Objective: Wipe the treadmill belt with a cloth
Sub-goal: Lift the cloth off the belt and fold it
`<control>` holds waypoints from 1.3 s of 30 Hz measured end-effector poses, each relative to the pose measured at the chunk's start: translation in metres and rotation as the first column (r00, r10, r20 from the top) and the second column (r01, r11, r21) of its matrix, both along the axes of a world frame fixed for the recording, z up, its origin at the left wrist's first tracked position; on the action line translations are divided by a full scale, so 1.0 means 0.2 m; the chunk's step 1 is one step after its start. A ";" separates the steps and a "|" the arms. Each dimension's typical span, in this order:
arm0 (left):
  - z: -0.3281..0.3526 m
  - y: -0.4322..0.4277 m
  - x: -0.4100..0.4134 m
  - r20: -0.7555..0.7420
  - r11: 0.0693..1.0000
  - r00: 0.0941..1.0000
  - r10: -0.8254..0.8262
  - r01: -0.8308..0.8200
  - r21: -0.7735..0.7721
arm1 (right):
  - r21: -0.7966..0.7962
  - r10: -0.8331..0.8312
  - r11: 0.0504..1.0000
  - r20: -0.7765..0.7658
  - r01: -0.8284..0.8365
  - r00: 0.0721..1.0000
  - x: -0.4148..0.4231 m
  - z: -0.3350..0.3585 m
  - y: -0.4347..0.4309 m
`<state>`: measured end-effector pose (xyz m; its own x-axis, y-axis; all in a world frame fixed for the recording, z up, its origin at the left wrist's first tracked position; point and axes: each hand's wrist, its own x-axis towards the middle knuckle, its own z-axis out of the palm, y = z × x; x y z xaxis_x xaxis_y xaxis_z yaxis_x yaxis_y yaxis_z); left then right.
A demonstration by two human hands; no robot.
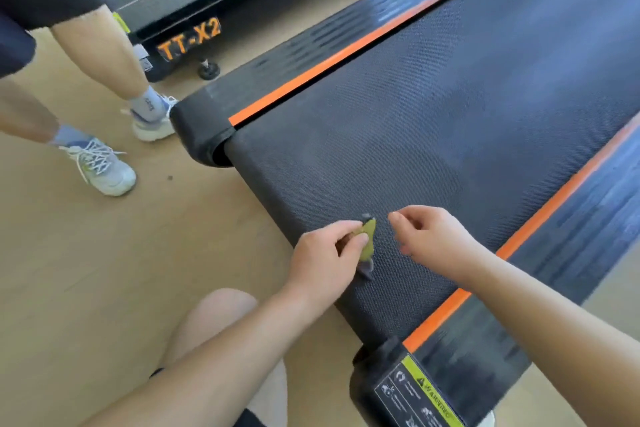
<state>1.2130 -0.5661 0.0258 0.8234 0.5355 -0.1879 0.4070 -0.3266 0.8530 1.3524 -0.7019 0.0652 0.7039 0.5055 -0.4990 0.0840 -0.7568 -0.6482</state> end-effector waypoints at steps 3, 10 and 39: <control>0.28 -0.04 -0.02 -0.036 0.997 0.999 0.017 -0.020 -0.069 | -0.029 -0.138 0.990 -0.339 0.136 0.930 -0.08 0.27 0.02; 1.23 -0.05 -0.22 0.004 0.972 1.000 0.003 -0.001 -0.233 | 0.085 -0.246 0.930 -0.581 0.359 0.776 -0.31 1.17 0.13; 2.72 0.05 -2.51 -0.123 0.441 0.443 0.888 -0.896 -0.046 | 0.135 0.939 0.258 0.199 -0.957 0.282 -2.26 2.64 1.12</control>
